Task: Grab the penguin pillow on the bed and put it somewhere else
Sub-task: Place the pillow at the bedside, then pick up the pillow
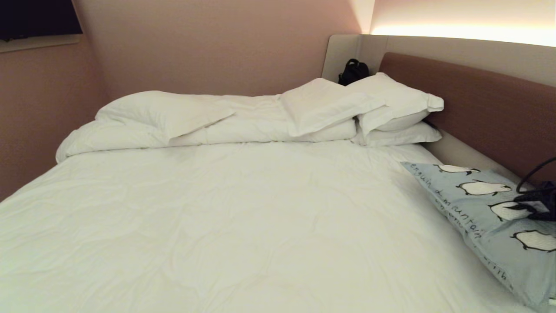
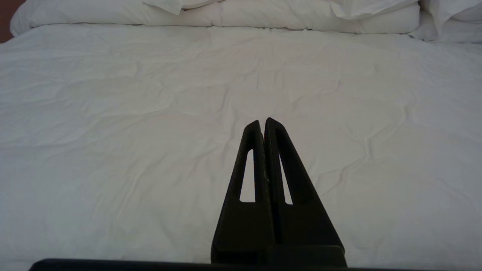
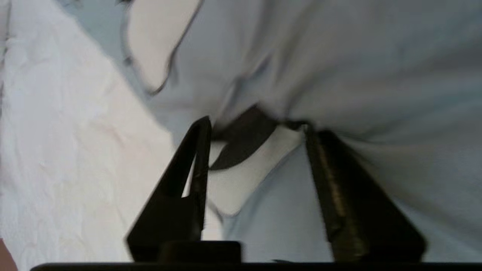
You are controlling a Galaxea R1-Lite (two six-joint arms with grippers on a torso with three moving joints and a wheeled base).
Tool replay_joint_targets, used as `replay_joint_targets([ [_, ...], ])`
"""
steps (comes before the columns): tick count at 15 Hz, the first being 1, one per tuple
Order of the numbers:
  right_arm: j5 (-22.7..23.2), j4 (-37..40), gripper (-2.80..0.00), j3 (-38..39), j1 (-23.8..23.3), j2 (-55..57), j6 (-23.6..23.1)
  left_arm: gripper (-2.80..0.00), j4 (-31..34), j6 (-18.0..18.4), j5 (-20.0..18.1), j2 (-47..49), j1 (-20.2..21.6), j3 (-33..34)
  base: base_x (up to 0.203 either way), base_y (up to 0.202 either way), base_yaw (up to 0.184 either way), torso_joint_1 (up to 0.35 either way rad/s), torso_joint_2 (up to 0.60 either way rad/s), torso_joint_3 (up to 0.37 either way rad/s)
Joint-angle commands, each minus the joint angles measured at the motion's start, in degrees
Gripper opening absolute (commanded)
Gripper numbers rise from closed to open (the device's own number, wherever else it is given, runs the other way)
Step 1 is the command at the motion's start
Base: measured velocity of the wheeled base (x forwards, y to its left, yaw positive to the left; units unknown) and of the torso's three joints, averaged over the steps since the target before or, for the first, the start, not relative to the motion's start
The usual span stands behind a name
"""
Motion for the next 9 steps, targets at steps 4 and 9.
replay_joint_targets([
  [4, 2.75, 10.19, 0.00, 6.43, 0.00, -19.49, -1.97, -2.80, -0.03, -0.04, 0.03, -0.02, 0.01, 0.00, 0.000, 0.000, 0.000, 0.000, 0.00, 0.000],
  [9, 7.35, 14.75, -2.80, 17.86, 0.01, -39.51, -6.40, -2.80, -0.03, -0.04, 0.03, -0.02, 0.01, 0.00, 0.000, 0.000, 0.000, 0.000, 0.00, 0.000],
])
